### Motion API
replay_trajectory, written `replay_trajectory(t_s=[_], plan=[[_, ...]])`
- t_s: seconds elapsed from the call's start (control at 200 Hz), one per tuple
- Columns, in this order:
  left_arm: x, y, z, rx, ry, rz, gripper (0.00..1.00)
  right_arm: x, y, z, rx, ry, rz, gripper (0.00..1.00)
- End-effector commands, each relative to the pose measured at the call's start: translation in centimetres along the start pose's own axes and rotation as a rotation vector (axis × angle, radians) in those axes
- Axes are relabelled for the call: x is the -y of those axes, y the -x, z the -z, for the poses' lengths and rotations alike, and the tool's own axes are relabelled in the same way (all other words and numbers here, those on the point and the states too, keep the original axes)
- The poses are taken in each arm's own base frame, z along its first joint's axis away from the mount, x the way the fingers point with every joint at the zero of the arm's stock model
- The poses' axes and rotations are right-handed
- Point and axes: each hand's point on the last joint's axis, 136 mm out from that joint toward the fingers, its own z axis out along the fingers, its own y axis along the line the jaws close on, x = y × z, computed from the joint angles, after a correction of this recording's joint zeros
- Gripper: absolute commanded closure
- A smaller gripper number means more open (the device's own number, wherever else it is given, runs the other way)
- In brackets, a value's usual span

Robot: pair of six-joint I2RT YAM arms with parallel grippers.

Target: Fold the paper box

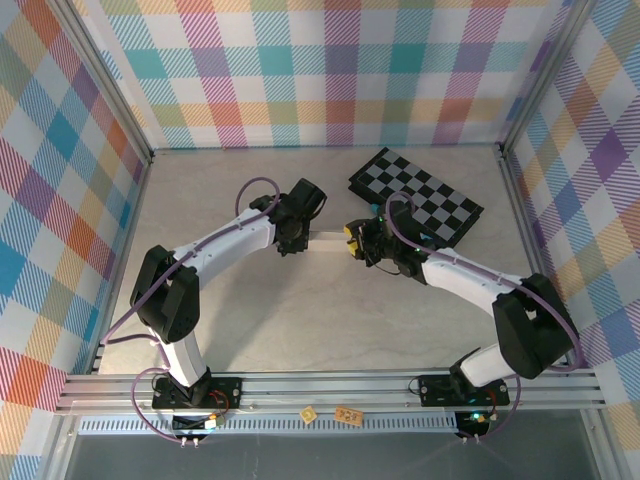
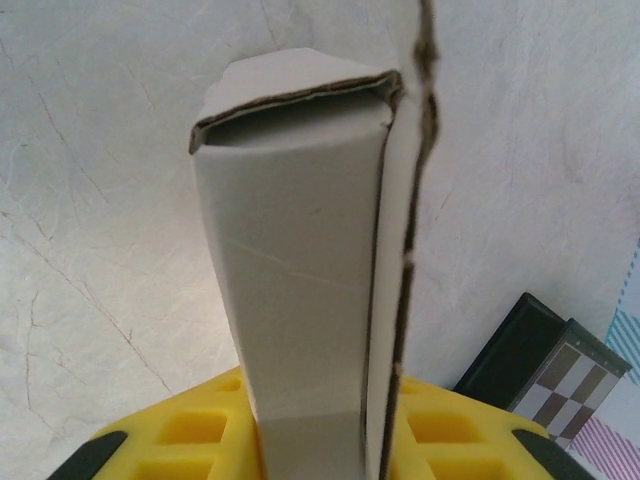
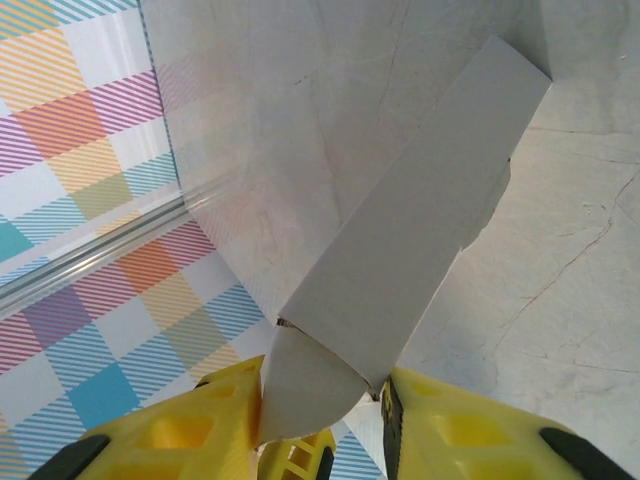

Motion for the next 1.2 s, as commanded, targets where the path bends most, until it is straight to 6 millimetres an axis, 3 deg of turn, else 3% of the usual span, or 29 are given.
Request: replay_trajectory(t_s=[0.0, 0.295, 0.505, 0.92, 1.195], plan=[[-0.7, 0.0, -0.7, -0.001, 0.059, 0.391, 0.73, 0.5, 0.8, -0.7, 0.035, -0.029, 0.019, 0.67], [-0.3, -0.2, -1.0, -0.027, 0.072, 0.388, 0.73, 0.9, 1.7, -1.2, 0.057, -0.056, 0.036, 0.71], [0.1, -0.5, -1.4, -0.056, 0.073, 0.391, 0.67, 0.9, 2.4, -1.4, 0.079, -0.073, 0.037, 0.75], [0.3, -0.6, -1.8, -0.078, 0.081, 0.381, 0.68, 0.3, 2.9, -1.9, 0.09, -0.089, 0.034, 0.83], [0.5, -0.6, -2.0, -0.081, 0.077, 0.385, 0.69, 0.3, 2.9, -1.3, 0.101, -0.1, 0.04, 0.79]])
